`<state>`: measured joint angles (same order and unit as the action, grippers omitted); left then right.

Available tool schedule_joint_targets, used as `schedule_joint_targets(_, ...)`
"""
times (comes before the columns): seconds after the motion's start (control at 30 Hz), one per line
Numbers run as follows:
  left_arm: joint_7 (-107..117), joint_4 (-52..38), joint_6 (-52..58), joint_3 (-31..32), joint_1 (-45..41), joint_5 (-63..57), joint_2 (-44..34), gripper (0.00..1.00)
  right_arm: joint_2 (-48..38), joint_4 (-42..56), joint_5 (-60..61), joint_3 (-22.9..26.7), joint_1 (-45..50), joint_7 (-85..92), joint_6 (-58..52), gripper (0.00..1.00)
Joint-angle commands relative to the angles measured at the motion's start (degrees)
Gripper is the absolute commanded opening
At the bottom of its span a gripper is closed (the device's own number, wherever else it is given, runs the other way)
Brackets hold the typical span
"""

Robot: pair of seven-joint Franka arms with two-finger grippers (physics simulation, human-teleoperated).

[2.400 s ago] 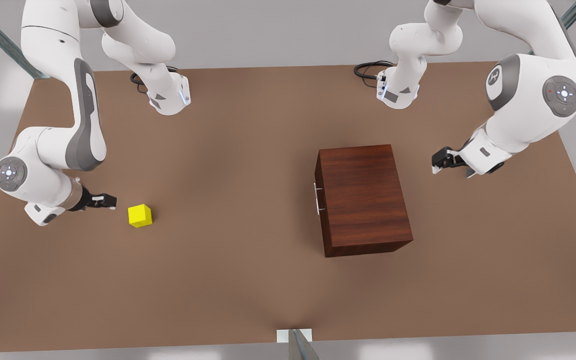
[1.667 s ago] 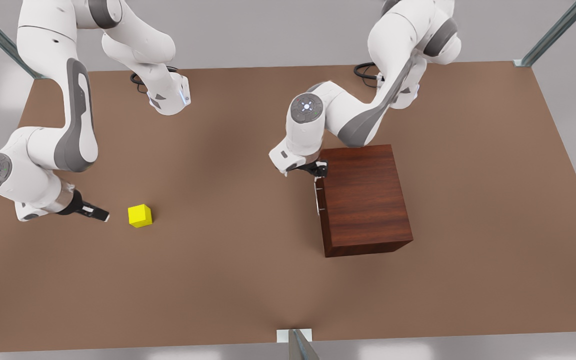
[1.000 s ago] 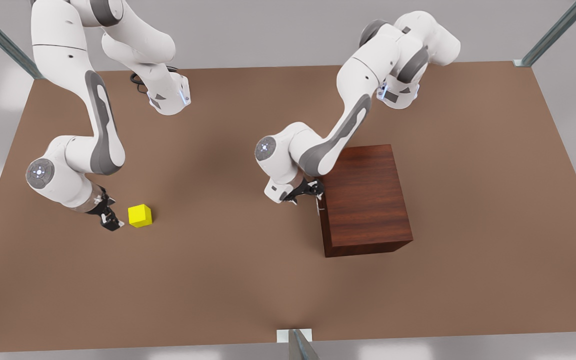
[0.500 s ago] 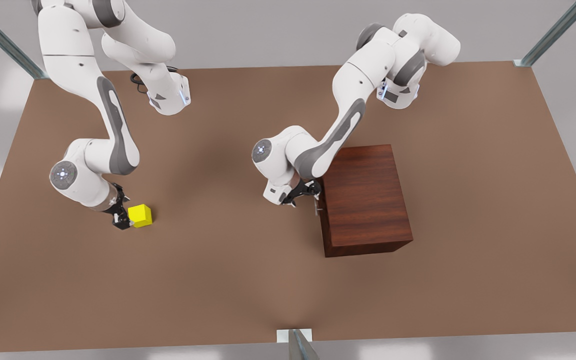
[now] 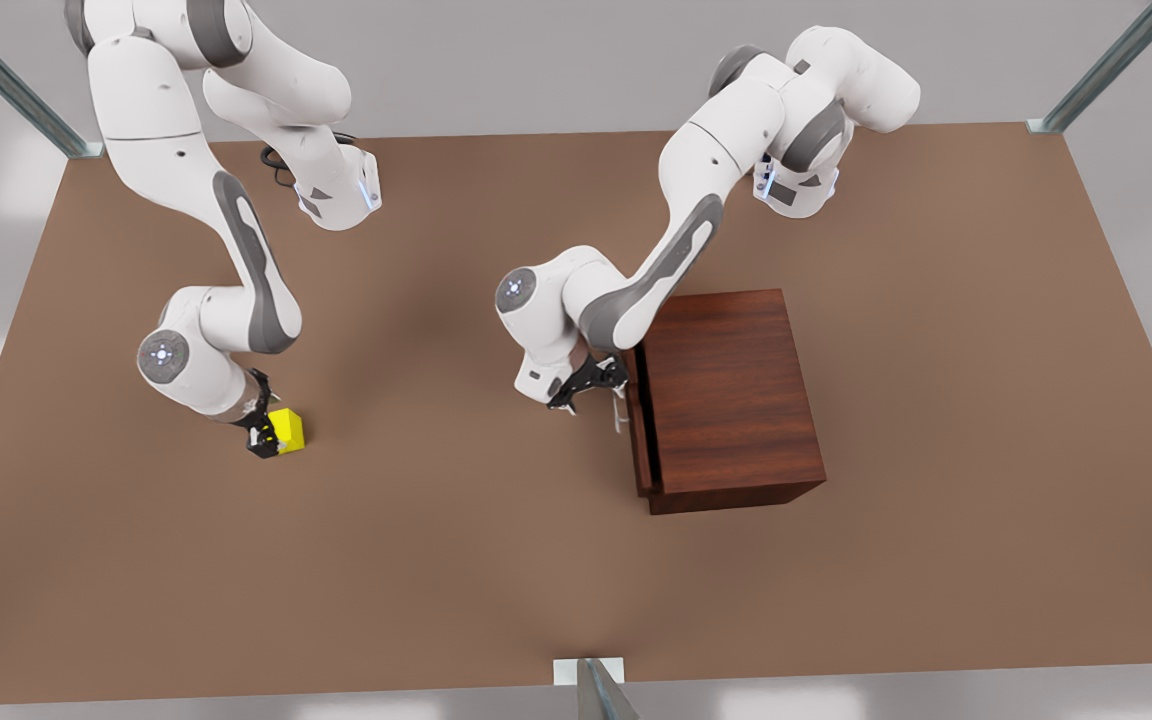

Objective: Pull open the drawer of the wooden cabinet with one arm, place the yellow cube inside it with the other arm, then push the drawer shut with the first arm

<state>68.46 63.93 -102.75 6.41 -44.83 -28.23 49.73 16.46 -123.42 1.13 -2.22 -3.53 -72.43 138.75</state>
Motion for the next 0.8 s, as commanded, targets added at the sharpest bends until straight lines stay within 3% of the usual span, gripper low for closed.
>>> schedule_joint_targets(0.0,3.87,-0.04,-1.22,0.01,-0.08,-0.07,-0.07,1.0,0.32,-0.06,0.01,-0.06,0.1,-3.69,1.96,1.0)
schedule_joint_targets(0.77,6.16,-0.74,-6.06,-0.26,-3.34,-1.57,0.55,1.0,6.04,-2.26,-0.08,0.38,-1.04,-3.68,8.11,1.0)
